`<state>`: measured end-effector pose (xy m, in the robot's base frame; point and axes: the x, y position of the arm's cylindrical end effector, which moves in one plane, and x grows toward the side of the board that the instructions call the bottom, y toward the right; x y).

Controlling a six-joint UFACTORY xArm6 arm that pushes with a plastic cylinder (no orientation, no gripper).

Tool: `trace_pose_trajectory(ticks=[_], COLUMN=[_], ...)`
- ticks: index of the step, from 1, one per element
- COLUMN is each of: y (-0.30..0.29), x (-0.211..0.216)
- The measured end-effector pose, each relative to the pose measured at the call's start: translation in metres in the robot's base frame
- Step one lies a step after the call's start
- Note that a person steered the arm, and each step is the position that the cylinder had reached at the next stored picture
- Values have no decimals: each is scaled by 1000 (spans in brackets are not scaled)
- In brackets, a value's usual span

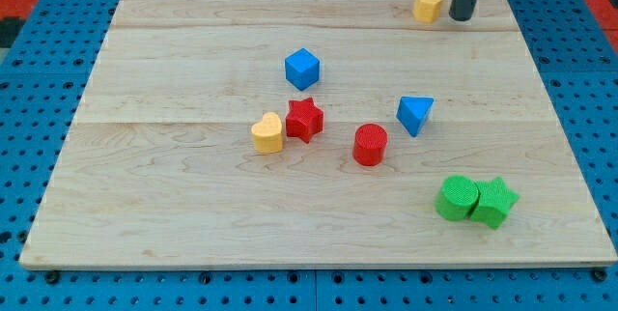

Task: Move red circle along yellow heart slightly up and left

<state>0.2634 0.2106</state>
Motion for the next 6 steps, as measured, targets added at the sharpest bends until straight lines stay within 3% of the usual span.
trace_pose_trajectory(ticks=[2, 3, 5, 6], y=[1, -27, -210, -247], x=[138, 190, 237, 239])
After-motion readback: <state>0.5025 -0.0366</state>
